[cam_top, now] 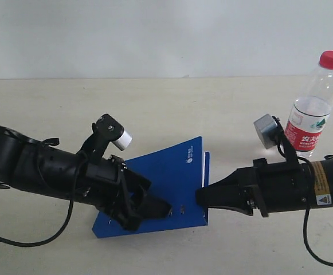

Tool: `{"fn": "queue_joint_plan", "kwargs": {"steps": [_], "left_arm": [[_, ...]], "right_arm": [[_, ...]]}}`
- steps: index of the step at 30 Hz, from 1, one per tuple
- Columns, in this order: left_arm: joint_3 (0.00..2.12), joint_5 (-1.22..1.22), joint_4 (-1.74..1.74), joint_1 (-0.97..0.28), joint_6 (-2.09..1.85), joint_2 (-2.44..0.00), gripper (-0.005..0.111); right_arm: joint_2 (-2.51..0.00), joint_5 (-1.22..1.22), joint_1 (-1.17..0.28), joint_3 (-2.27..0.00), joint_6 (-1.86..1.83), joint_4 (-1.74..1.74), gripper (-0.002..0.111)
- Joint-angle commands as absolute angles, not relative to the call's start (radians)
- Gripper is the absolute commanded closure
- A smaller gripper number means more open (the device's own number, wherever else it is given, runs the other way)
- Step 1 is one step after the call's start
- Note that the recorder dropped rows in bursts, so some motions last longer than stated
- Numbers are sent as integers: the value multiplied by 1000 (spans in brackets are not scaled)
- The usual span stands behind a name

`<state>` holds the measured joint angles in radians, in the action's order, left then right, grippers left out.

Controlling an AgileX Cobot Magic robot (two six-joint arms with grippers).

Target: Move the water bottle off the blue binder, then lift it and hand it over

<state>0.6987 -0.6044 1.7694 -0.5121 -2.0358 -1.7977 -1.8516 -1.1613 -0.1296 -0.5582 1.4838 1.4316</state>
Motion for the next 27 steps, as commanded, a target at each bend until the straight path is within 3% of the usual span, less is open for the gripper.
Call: {"fn": "queue_joint_plan", "kwargs": {"steps": [1,19,27], "left_arm": [[698,-580,1689,-540,-2134,-1801,42],[698,-456,1641,-606,-2134,-1801,42],[698,-163,1744,-700,-2134,-1801,42]], "right_arm": [[-1845,-1221,-131,-562,1464,1334,108],[-1845,-1221,-131,-562,1496,1160,108],[-1845,-1221,-131,-562,1545,1171,108]]}}
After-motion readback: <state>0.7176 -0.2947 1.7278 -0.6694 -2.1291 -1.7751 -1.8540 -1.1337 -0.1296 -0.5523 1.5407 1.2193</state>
